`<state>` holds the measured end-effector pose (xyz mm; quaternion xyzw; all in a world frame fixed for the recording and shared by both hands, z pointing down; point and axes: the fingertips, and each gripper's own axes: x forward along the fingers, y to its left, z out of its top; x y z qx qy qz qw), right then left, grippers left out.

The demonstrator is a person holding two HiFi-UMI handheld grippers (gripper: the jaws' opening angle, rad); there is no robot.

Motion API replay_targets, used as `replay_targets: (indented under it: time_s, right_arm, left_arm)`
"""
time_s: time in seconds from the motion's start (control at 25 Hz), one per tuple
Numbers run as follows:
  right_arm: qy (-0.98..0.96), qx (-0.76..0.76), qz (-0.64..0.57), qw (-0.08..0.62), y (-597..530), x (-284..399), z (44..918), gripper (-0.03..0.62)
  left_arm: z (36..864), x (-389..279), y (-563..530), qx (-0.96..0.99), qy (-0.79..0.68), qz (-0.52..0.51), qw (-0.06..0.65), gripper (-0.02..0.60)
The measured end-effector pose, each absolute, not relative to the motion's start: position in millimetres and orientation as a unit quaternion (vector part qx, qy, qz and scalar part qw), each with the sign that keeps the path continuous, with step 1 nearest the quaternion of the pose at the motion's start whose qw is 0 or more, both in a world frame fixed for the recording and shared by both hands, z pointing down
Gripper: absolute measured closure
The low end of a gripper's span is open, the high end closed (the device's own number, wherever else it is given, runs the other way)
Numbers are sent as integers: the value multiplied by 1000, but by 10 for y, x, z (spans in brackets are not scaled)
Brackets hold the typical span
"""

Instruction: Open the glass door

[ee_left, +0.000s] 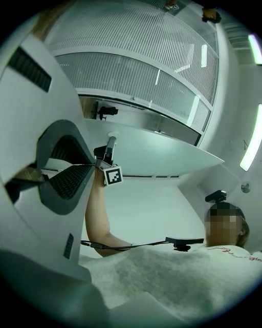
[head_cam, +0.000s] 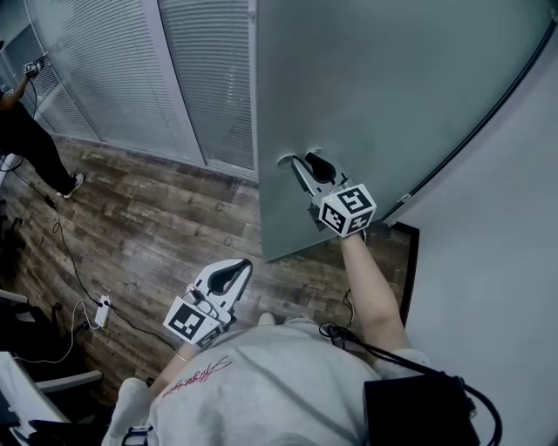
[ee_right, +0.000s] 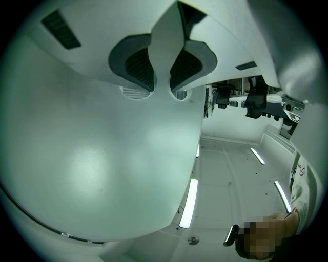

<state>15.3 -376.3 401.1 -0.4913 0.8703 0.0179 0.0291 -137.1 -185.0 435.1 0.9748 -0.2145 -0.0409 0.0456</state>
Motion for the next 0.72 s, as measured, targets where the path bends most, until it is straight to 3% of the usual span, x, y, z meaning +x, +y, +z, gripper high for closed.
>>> replay_targets:
  time_s: [0.72]
  right_arm:
    - [891,-452,17,29,-3108,123,4008,486]
  left_arm:
    - [4223,-1011,-1350,975,-219,-34,29,563]
